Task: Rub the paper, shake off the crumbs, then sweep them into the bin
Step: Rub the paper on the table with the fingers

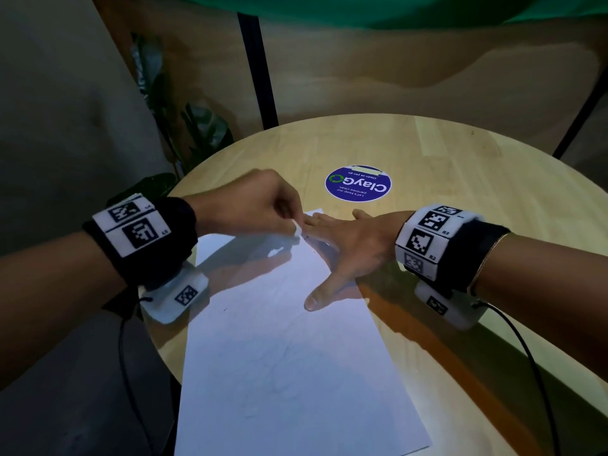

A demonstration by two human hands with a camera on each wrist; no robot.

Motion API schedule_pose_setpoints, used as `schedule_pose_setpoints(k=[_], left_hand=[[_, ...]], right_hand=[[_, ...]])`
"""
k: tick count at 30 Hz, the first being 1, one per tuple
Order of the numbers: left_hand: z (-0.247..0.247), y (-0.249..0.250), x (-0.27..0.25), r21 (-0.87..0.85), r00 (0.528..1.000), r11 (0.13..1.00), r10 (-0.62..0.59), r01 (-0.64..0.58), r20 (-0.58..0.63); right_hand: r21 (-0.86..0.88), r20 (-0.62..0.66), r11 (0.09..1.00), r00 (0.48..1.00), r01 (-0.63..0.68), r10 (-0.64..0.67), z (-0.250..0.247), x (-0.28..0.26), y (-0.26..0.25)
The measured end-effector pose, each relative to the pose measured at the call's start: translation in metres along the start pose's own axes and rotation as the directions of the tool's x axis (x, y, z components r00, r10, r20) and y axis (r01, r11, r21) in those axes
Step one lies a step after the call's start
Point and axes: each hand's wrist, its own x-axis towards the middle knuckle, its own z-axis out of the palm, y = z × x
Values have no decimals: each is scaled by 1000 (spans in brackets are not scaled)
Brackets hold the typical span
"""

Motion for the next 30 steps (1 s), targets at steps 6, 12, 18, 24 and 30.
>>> schedule_pose_setpoints(k=[6, 12, 18, 24, 30], left_hand=[[22, 16, -27, -158, 956, 987, 52, -5, 290], [17, 7, -18, -70, 995, 998, 7, 0, 102], [12, 7, -15, -16, 992, 1000, -12, 14, 124], [15, 15, -23, -64, 957, 998, 40, -22, 289], [19, 20, -26, -57, 958, 998, 56, -41, 283]], right_hand=[[-40, 11, 999, 1000, 18, -17, 0, -3, -7], [-68, 32, 998, 999, -10, 12, -3, -3, -8], [-69, 38, 997, 999, -33, 36, -6, -3, -9], [-62, 38, 997, 999, -35, 37, -7, -2, -10], [-46, 61, 998, 997, -41, 43, -16, -6, -16]])
